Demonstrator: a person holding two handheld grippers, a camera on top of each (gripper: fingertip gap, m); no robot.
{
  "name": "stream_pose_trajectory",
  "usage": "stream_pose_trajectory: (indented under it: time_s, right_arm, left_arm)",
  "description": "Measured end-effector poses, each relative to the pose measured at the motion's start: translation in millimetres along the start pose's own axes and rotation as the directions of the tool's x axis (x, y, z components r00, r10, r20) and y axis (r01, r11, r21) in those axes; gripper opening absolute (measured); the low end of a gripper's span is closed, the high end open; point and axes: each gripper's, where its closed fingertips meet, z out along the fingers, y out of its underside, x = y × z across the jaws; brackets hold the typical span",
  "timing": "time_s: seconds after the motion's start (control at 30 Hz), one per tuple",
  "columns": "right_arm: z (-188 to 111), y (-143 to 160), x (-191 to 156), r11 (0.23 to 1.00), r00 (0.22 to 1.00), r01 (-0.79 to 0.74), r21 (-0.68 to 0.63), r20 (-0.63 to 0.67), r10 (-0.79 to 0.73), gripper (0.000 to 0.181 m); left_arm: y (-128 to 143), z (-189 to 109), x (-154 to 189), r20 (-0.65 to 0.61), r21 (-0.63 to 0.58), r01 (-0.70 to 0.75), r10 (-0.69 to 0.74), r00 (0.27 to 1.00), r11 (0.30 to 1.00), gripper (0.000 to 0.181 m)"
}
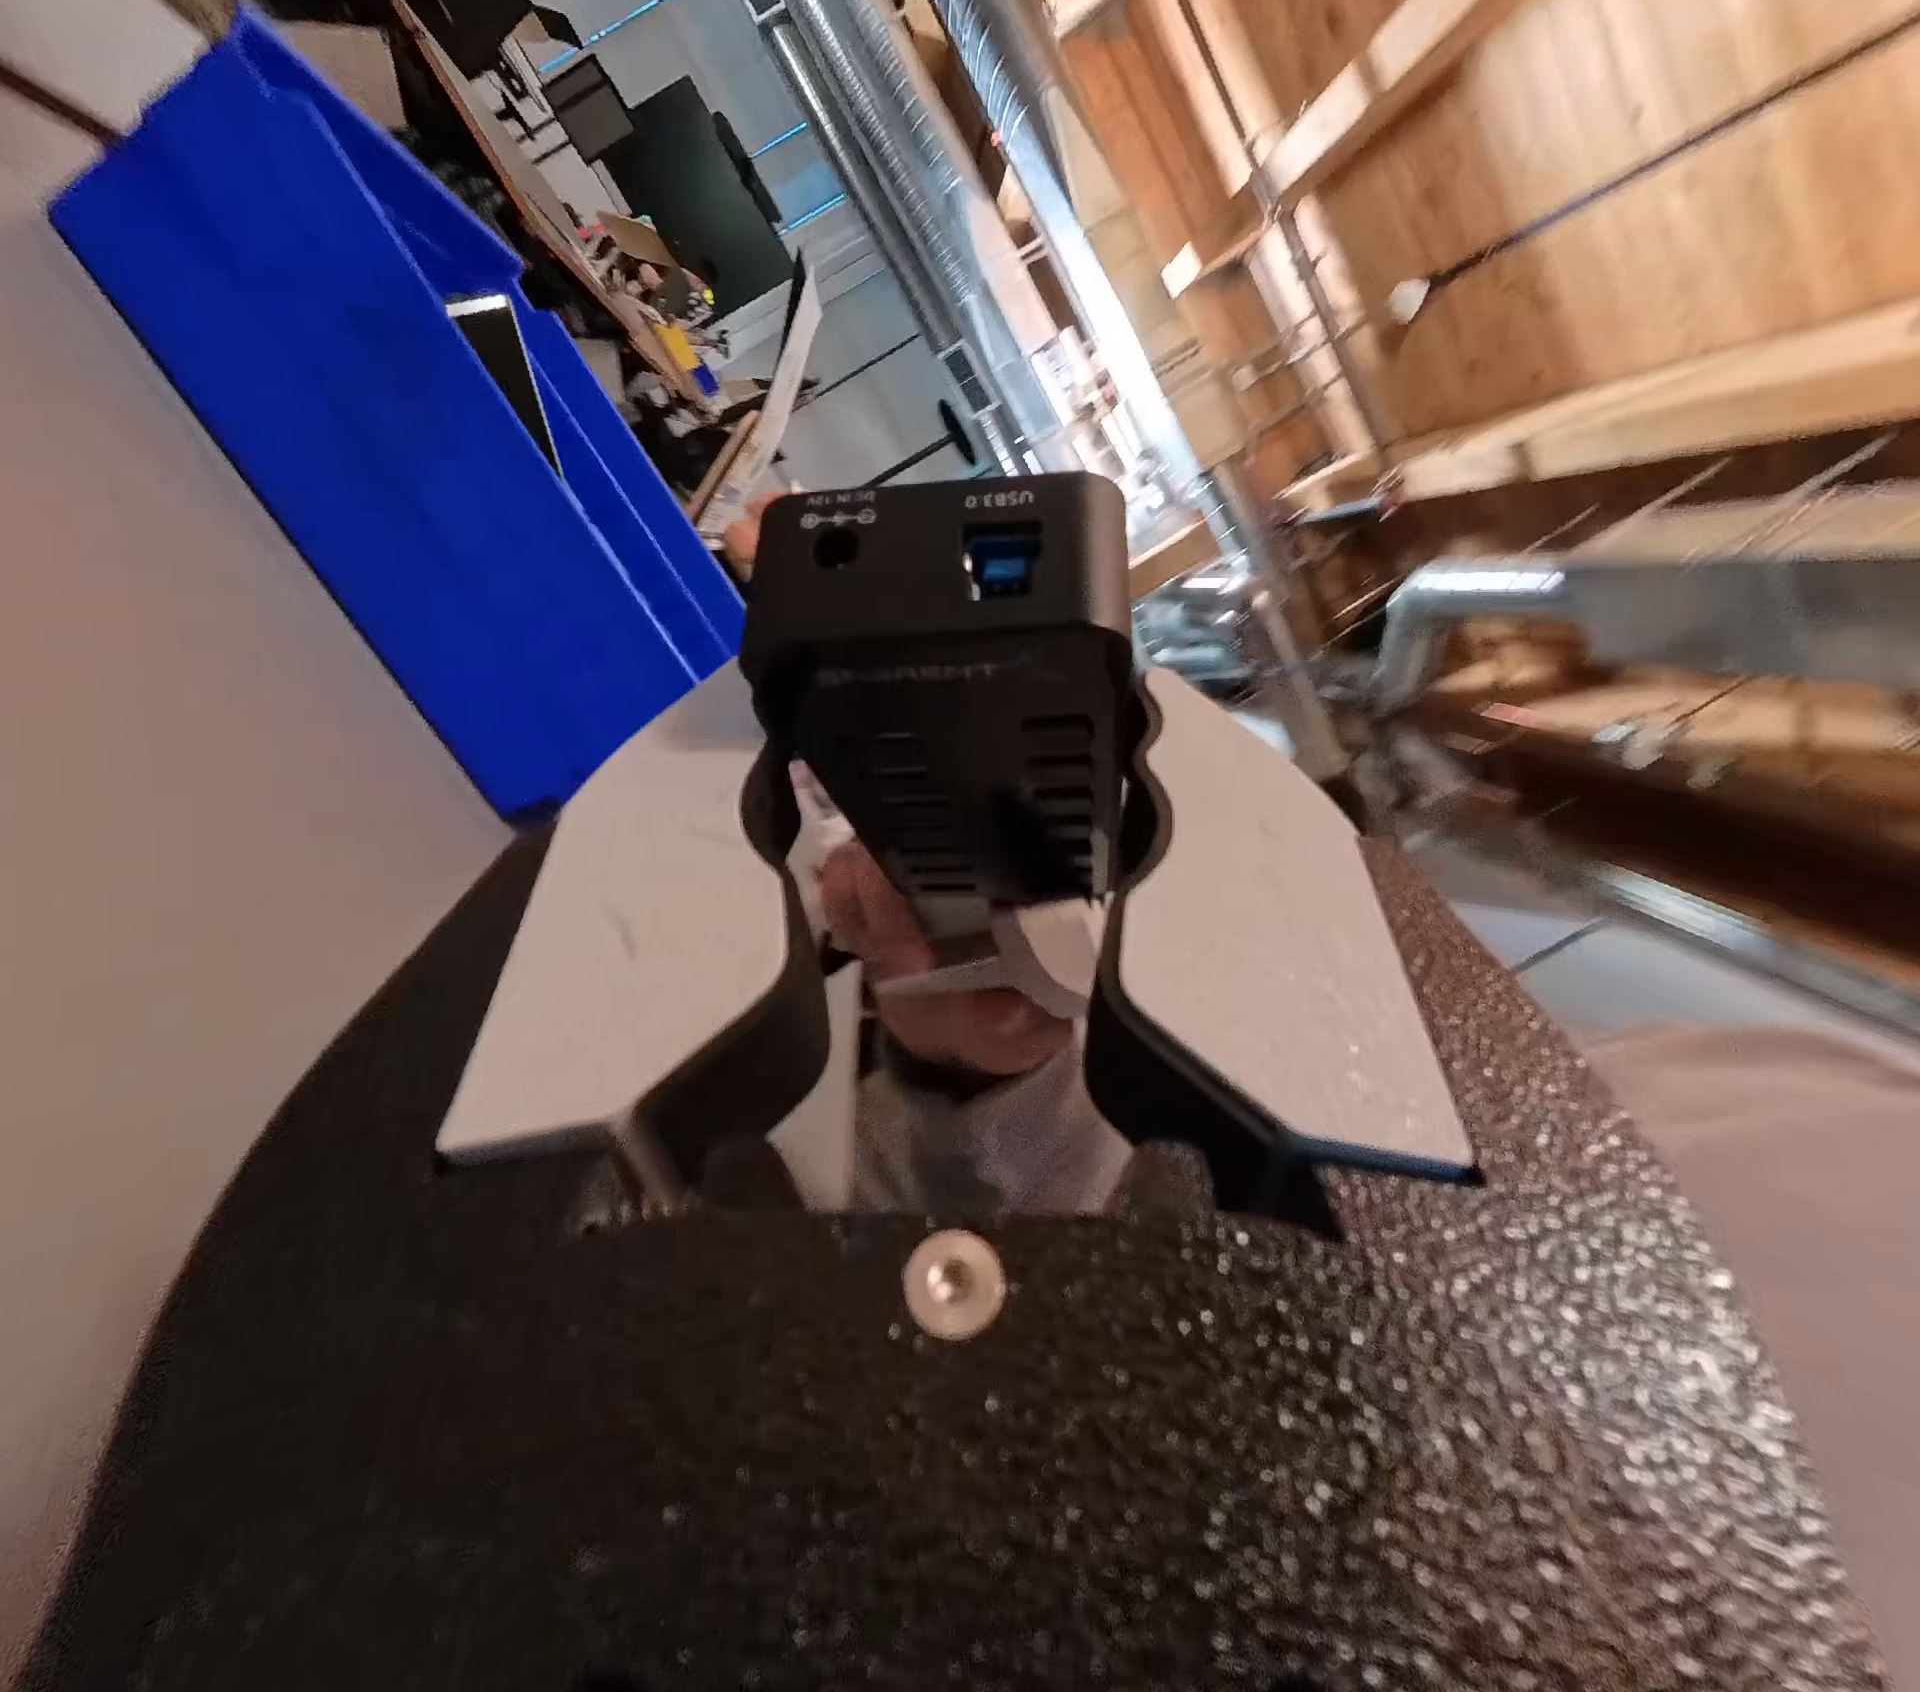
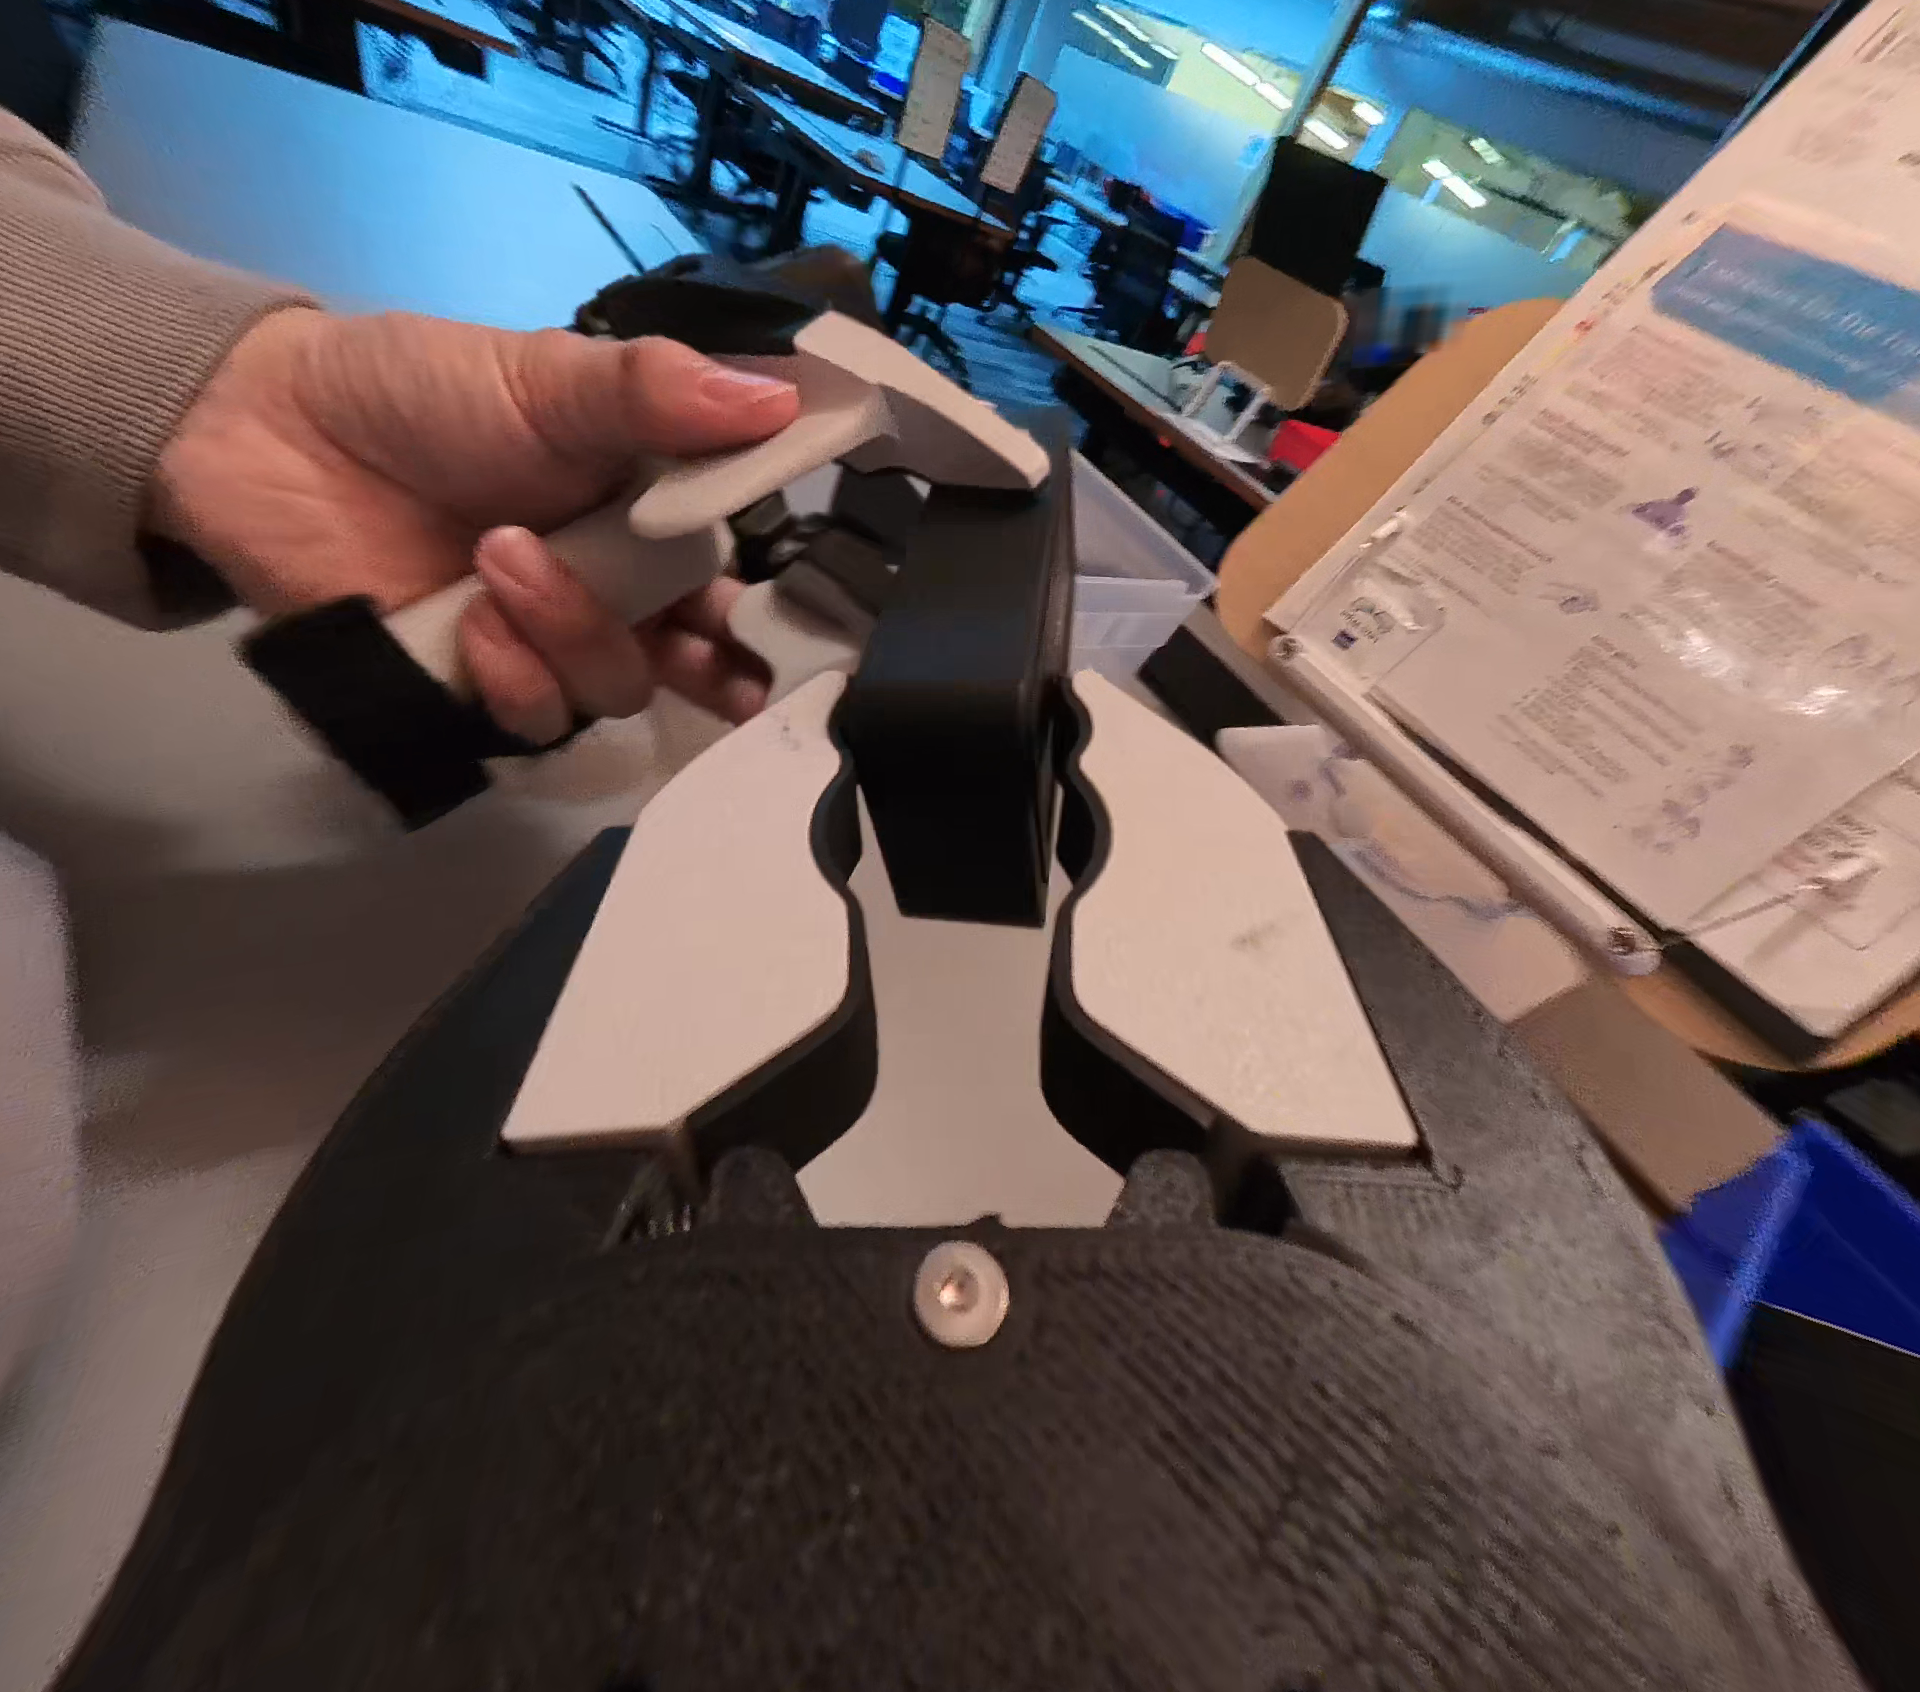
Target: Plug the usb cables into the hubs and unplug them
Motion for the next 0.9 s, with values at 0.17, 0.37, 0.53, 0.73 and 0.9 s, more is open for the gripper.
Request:
stream_pose_trajectory:
  time_s: [0.17,0.37,0.53,0.73,0.9]
  right_arm:
    - [-7,2,-1,0.922,0.896,-0.382,-0.062,0.217,0.386,0.087]
    - [2,7,-32,0.829,0.7,-0.513,-0.222,0.451,0.554,0.098]
    - [18,14,-42,0.893,0.779,-0.401,-0.203,0.437,0.449,0.062]
    - [18,23,-39,0.923,0.842,-0.344,-0.172,0.378,0.384,0.062]
    - [13,11,-34,0.906,0.818,-0.414,-0.086,0.401,0.412,0.061]
  left_arm:
    - [-9,-1,22,-0.009,-0.198,-0.548,0.557,0.83,0.813,0.059]
    - [14,2,31,-0.214,-0.382,-0.75,0.737,0.641,0.541,0.059]
    - [28,2,28,-0.262,-0.419,-0.754,0.727,0.634,0.507,0.059]
    - [32,-2,26,-0.215,-0.48,-0.72,0.728,0.651,0.502,0.068]
    - [32,-7,20,-0.196,-0.517,-0.734,0.774,0.602,0.44,0.075]
